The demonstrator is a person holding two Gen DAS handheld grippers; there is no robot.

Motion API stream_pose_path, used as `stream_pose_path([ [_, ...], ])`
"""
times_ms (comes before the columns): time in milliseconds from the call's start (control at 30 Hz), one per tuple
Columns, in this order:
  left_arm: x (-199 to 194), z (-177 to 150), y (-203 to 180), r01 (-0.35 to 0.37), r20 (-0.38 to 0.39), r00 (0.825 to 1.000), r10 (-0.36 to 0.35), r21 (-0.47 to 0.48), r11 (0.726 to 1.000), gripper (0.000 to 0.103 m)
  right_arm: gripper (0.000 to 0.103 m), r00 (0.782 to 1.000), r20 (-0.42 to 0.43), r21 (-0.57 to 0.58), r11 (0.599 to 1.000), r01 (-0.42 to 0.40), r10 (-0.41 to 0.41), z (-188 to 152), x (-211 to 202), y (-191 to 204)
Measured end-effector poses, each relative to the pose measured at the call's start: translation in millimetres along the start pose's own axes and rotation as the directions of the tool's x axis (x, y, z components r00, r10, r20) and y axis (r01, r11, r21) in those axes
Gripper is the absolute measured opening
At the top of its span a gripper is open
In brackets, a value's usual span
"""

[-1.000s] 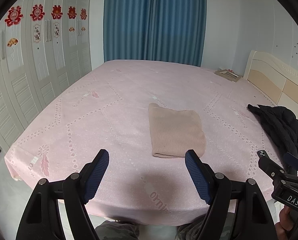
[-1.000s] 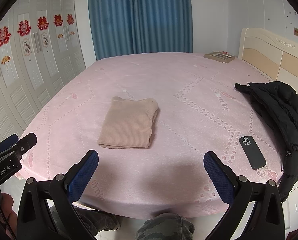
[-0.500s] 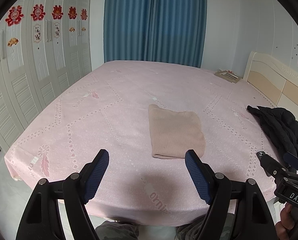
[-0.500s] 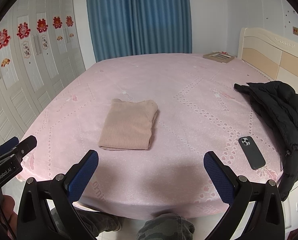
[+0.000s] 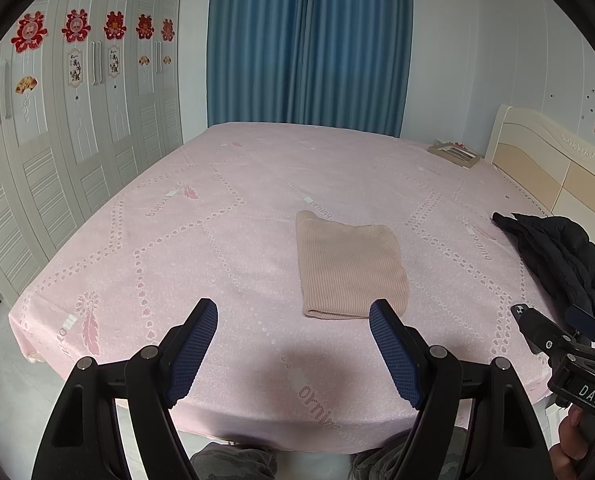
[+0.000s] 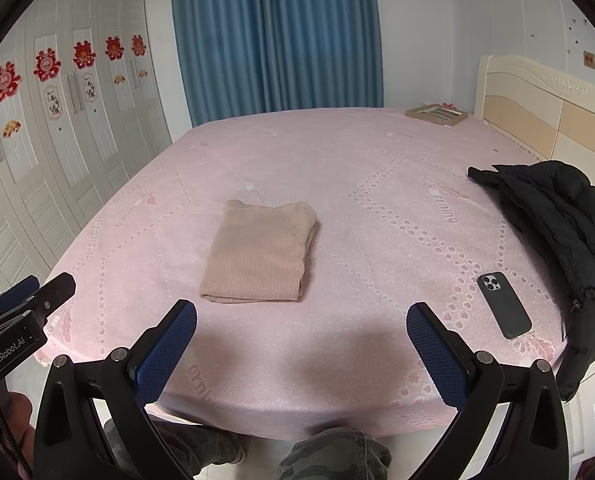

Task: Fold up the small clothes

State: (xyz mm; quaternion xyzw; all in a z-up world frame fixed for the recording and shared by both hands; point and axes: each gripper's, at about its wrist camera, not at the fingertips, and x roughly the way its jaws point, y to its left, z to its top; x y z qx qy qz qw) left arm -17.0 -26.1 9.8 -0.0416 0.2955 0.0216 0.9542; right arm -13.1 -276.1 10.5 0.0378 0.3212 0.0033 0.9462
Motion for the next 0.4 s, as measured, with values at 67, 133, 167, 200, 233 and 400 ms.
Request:
stream_pose_path([
  [67,-0.4,0.8,0.2,0.000,0.001,1.000,0.000,0.000,1.000,0.077,0.103,1.000,-0.001,0.000,1.000,0.002,-0.002,0.0,0.1,0.4],
  [133,-1.1,2.3,0.5,0.001,0.002,1.000,-0.001,-0.001,1.000,0.077,0.103,1.000,-0.002,0.001,1.000,0.002,-0.002,0.2,0.1,0.5],
  [167,-1.4,2.8,0.4,0.001,0.002,1.000,-0.001,-0.001,1.000,0.077,0.103,1.000,-0.001,0.000,1.000,0.003,-0.003,0.1,0.1,0.5],
  [200,-1.5,3.0,0.5,0.000,0.003,1.000,0.000,-0.001,1.000,0.077,0.103,1.000,-0.002,-0.001,1.000,0.002,-0.002,0.2,0.2,0.4],
  [233,-2.1,3.1,0.4,0.000,0.004,1.000,0.000,-0.001,1.000,0.077,0.103,1.000,-0.002,-0.001,1.000,0.002,-0.002,0.2,0.4,0.3],
  [400,-2.0,5.1,1.5,0.015,0.000,1.000,-0.015,0.005,1.000,0.077,0.103,1.000,-0.003,0.000,1.000,0.003,-0.003,-0.6,0.3,1.0],
])
